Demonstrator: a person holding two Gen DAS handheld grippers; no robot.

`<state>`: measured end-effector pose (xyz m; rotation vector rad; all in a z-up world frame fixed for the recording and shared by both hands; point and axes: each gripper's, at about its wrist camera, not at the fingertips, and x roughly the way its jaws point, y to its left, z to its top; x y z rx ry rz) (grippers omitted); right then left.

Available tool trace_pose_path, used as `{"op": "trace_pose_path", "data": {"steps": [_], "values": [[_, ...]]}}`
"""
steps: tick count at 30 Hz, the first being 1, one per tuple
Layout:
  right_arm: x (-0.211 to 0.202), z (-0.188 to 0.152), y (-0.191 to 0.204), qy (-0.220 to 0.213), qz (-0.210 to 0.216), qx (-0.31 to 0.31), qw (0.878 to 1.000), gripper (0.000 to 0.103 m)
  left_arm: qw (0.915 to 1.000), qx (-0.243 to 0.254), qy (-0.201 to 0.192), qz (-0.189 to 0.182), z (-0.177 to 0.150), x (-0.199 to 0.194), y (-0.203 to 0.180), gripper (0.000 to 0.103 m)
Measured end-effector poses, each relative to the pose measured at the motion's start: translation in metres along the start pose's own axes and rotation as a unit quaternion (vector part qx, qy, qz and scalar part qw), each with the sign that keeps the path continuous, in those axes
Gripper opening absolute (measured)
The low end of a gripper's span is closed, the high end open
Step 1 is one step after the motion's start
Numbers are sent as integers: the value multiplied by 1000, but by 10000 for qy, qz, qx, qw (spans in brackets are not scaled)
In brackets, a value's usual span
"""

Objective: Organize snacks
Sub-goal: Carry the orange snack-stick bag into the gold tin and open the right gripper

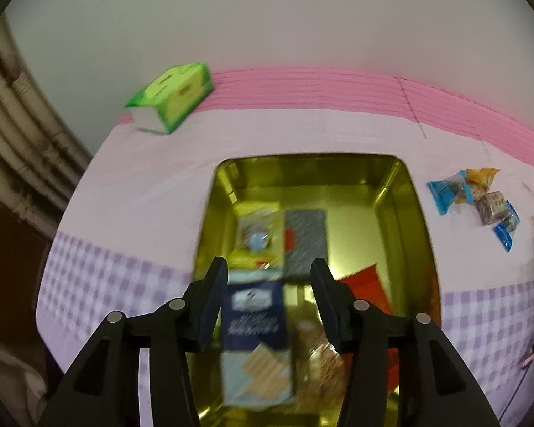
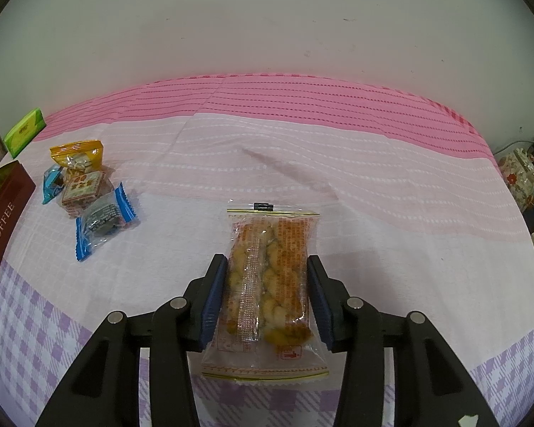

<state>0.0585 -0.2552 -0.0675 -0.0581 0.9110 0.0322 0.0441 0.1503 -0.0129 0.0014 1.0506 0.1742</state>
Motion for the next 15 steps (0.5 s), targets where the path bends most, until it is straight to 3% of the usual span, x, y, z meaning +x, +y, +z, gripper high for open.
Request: {"op": "trace_pose_path", "data": {"steps": [9,15], "values": [[0,0,-3,0,2,4,10000,42,9980,-502,-143,355,-36,-21,35,52],[2,4,-7,100,-43,49,9999,42,9976,-623,-185,220,-44,-28,47,56]]}}
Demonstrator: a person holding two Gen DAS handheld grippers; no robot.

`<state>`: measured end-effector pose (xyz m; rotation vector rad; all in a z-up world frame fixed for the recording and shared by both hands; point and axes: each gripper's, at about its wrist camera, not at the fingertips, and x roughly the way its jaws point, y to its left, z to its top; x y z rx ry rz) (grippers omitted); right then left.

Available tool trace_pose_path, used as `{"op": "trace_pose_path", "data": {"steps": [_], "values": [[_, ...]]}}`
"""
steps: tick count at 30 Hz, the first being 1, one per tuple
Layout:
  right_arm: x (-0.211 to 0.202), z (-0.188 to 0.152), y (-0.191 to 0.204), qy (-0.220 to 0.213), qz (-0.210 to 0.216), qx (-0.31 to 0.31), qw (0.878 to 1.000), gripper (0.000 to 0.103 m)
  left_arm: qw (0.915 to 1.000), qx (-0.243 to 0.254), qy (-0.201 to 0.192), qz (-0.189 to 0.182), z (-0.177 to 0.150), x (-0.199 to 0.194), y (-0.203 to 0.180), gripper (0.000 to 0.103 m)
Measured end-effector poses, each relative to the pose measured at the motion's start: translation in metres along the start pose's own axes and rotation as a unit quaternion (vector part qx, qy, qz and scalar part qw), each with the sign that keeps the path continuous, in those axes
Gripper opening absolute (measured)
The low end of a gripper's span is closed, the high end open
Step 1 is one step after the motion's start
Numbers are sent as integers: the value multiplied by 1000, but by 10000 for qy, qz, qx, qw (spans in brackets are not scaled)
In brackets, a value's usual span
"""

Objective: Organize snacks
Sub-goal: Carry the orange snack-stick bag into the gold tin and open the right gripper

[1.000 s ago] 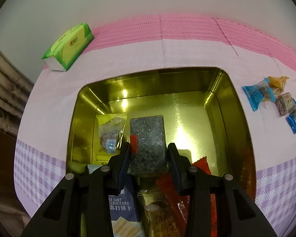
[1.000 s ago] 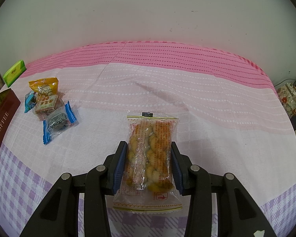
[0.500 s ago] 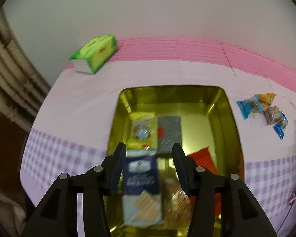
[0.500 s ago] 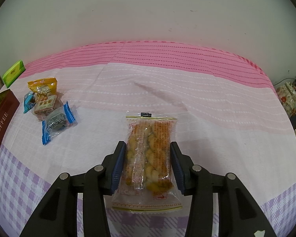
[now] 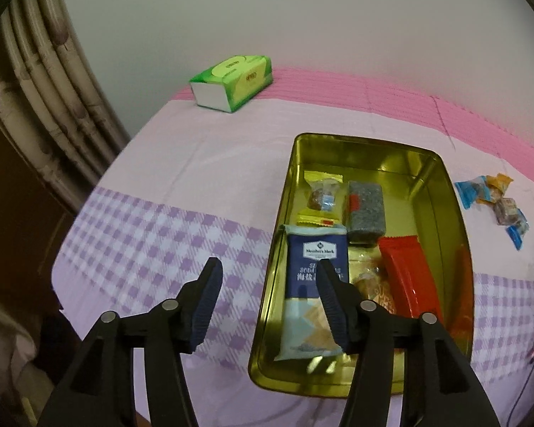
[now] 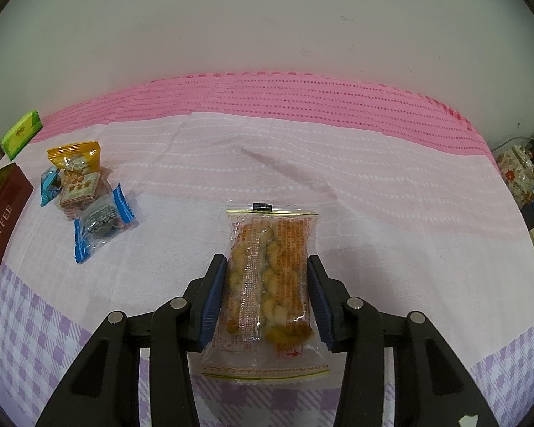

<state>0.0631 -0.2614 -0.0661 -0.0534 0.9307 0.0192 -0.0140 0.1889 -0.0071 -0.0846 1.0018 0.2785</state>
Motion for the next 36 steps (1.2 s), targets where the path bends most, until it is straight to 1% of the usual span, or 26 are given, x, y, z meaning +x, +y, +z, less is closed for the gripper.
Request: {"op": "trace_pose_path", "data": {"steps": [2,11,15,18,21,24,28,32,36], "values": [[1,3,-1,90,-6,37,10000,42,9999,-82,-10,-69,-1,-1,6,57],[5,12,-4,422,-90,90,9990,41,9995,-300,-13,93,0,6,21,59],[4,12,2,452,-154,140,9988,37,9988,-442,16,195,1,9,26,61],[2,9,8,458,-238,191,9985,37,9985,-484,44,239,1,10,28,62],[-2,6,15,464,-337,242,9981,37,9980,-602,77,198,1,11,33,62],[-7,5,24,451,-355,305,9979,37,9971,-737,69,200,2,11,39,62],[-19,10,44,355,-188,369,9985,37,9959,-879,115,200,2,14,45,62],[-38,24,78,216,218,293,9991,37,9950,-962,150,240,2,16,49,63],[-54,39,120,88,628,35,9980,37,9946,-982,173,299,2,17,51,63]]}}
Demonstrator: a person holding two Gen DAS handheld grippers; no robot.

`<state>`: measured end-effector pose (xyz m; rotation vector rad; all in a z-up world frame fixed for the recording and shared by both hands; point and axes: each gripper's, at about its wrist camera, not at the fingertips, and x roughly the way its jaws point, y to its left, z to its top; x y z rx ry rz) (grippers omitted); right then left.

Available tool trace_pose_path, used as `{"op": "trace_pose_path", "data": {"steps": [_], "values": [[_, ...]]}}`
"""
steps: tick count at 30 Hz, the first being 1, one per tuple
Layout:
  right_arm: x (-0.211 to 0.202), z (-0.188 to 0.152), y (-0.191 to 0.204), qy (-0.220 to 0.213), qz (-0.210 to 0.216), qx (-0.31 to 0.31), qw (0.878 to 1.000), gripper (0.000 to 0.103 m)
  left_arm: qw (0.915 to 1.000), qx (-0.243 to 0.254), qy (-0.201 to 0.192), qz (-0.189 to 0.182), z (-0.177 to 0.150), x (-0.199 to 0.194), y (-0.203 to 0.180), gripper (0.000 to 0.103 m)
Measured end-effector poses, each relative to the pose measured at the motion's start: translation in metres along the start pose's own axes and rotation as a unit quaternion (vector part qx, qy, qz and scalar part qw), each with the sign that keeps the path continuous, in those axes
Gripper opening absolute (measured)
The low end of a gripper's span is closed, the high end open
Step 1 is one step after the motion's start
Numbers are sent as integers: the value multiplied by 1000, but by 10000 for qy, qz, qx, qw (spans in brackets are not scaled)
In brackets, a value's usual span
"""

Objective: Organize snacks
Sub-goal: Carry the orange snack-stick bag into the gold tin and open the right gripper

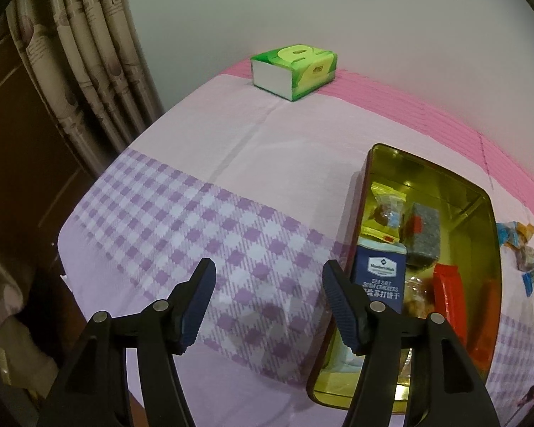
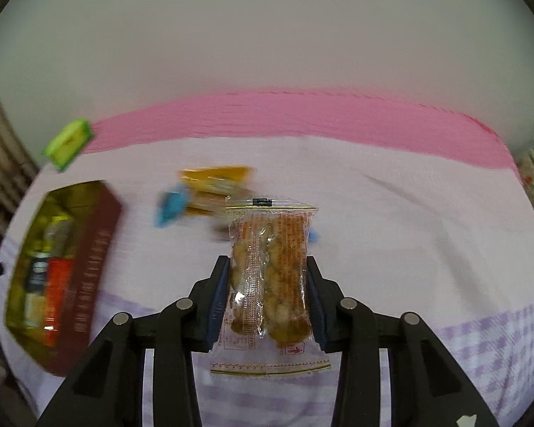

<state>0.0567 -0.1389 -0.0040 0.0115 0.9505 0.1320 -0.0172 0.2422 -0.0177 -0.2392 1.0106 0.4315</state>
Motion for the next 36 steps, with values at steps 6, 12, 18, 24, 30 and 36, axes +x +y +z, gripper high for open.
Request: {"op": "trace_pose_path", "data": {"steps": [6,12,18,24,30,36], "values": [[-7,7,68,110,583,-370,9976,37,9999,-42,-34,89,1,0,4,64],[-5,3,128,280,992,-737,9919,37,9997,-180,-17,141,4,2,12,64],[3,-9,173,496,1281,-984,9856,37,9992,-279,19,274,5,5,21,64],[13,-14,198,640,1394,-1037,9827,37,9984,-424,40,365,6,7,29,64],[21,-19,204,755,1360,-1044,9823,37,9979,-507,94,399,6,9,32,64],[31,-24,205,868,1314,-1040,9820,37,9977,-524,137,409,6,10,33,64]]}}
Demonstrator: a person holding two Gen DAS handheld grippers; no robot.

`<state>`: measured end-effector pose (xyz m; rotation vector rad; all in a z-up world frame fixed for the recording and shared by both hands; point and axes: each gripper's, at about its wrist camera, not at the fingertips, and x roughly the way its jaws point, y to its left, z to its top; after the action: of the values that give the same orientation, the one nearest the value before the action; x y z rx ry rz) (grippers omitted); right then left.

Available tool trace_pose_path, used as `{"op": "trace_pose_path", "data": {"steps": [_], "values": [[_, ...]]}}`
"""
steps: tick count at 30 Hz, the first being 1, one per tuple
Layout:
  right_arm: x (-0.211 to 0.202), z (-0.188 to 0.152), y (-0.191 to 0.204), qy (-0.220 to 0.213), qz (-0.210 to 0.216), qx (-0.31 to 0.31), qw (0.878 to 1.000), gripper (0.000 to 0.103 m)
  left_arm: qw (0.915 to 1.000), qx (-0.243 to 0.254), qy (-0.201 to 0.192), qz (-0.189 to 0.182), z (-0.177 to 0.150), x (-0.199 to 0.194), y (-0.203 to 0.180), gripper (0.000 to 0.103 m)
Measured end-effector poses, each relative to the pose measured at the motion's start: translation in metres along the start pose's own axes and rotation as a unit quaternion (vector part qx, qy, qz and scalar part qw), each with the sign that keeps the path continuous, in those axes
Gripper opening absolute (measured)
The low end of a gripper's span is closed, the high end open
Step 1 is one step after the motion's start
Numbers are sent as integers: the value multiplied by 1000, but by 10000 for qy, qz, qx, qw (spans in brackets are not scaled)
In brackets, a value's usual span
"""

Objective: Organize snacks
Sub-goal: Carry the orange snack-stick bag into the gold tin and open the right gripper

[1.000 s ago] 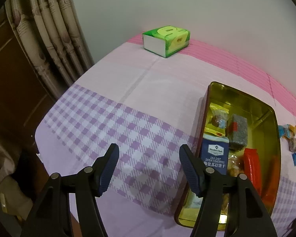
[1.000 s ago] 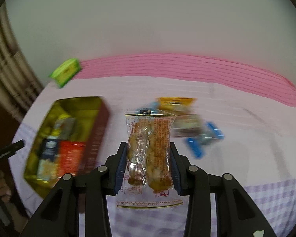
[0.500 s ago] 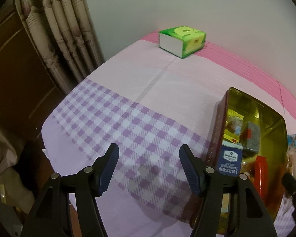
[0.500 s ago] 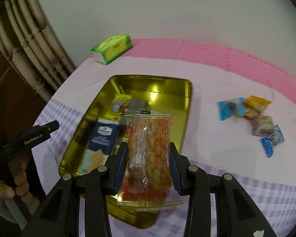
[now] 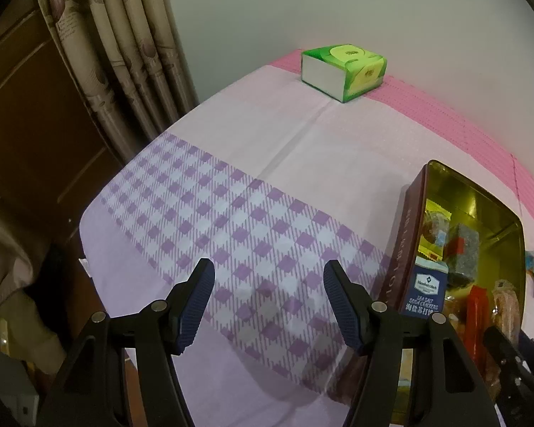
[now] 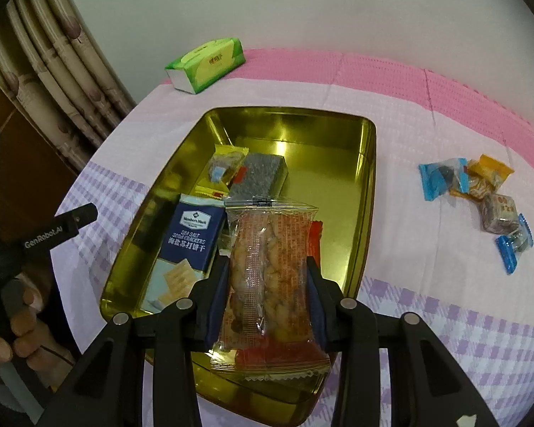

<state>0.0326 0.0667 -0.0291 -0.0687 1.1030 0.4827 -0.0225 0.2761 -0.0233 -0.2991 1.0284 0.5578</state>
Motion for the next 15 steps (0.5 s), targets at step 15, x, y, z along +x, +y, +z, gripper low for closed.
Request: {"op": "trace_pose_path", "data": {"steps": [15], "values": [[3,-3,-1,-7,-1,-66,10000,40,10000,33,51,-27,-1,1,-3,64]]}}
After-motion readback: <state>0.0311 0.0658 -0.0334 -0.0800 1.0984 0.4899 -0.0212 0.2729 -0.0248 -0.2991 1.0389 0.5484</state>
